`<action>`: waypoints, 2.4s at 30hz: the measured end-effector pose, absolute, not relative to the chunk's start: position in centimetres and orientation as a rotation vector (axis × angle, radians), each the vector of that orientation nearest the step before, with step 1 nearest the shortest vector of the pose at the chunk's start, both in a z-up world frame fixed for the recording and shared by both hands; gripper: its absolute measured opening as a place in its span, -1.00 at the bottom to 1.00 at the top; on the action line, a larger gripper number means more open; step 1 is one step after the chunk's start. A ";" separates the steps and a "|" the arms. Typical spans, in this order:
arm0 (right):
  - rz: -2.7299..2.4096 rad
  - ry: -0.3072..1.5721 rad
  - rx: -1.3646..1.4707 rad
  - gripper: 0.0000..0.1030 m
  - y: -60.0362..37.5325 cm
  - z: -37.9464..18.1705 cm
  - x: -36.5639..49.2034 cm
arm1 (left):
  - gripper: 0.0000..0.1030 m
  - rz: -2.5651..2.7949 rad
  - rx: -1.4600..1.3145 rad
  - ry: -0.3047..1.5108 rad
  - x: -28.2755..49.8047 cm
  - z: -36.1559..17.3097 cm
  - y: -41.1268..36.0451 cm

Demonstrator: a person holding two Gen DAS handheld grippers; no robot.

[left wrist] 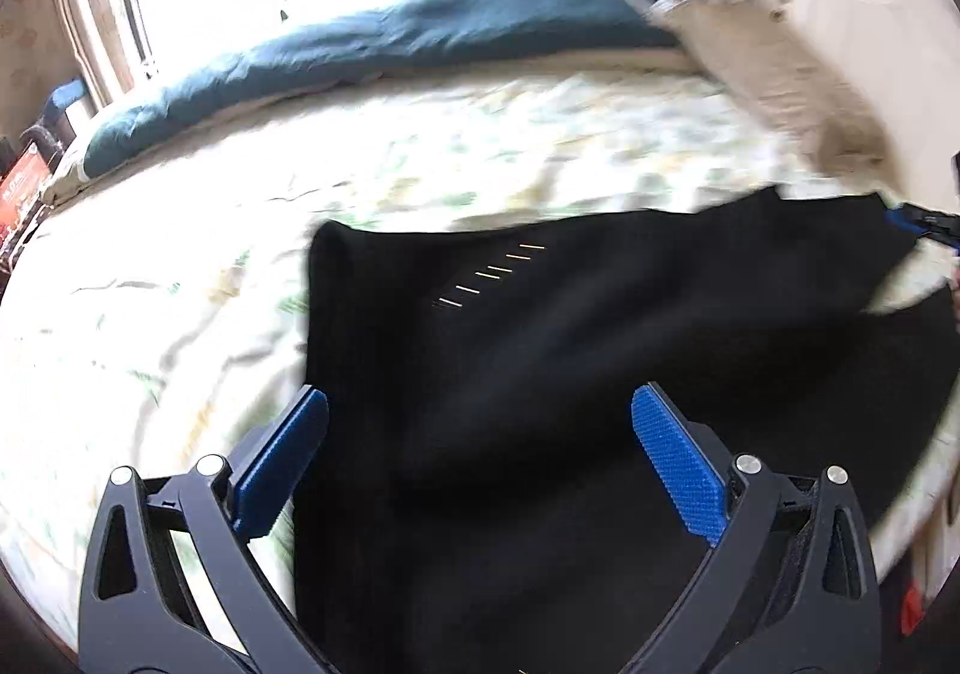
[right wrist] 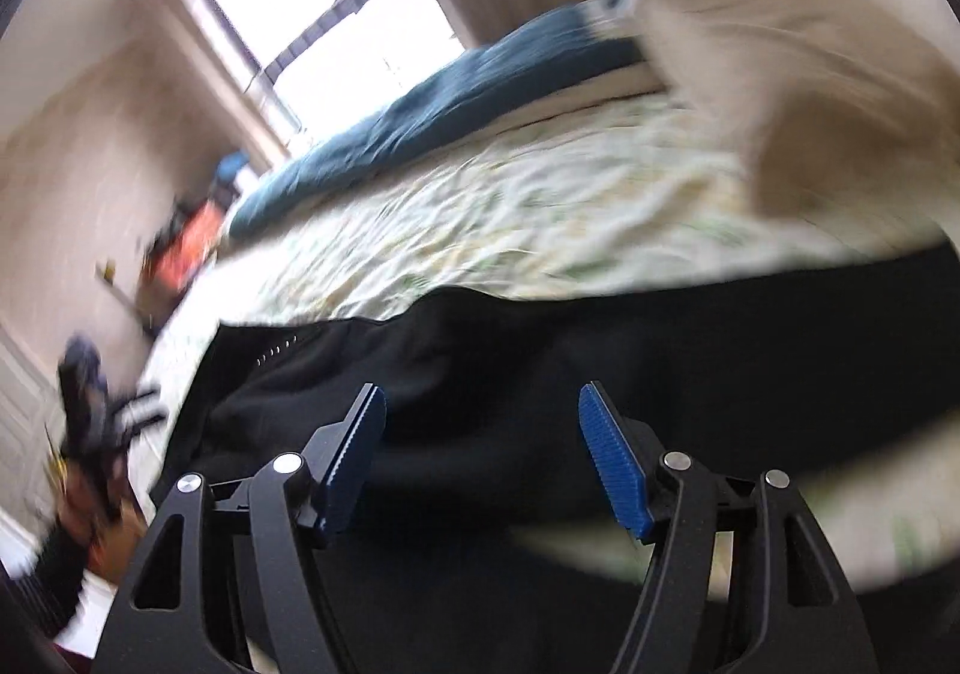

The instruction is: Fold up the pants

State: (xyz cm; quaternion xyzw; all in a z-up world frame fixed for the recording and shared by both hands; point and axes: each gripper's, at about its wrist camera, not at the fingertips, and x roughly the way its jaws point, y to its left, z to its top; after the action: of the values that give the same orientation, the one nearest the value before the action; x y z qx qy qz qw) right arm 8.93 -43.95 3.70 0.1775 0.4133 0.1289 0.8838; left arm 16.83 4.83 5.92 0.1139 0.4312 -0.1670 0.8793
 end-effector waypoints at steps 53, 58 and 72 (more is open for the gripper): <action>0.326 0.799 -0.134 -0.84 -30.2 6.0 3.8 | -0.88 -0.586 -0.060 0.954 20.1 6.8 14.1; 0.292 0.796 -0.153 -0.84 -29.0 3.8 -0.5 | -0.87 -0.592 -0.115 0.938 14.0 5.9 16.6; 0.221 0.906 0.029 -0.60 -28.5 -1.8 -7.1 | -0.47 -0.536 -0.203 0.973 3.7 -0.6 20.1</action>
State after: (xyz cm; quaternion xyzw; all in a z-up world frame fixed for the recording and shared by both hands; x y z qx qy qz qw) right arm -7.12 -28.51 -1.76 0.0139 0.4367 0.1065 0.8932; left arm 3.73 20.07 -0.64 -0.0961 0.4611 -0.2538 0.8448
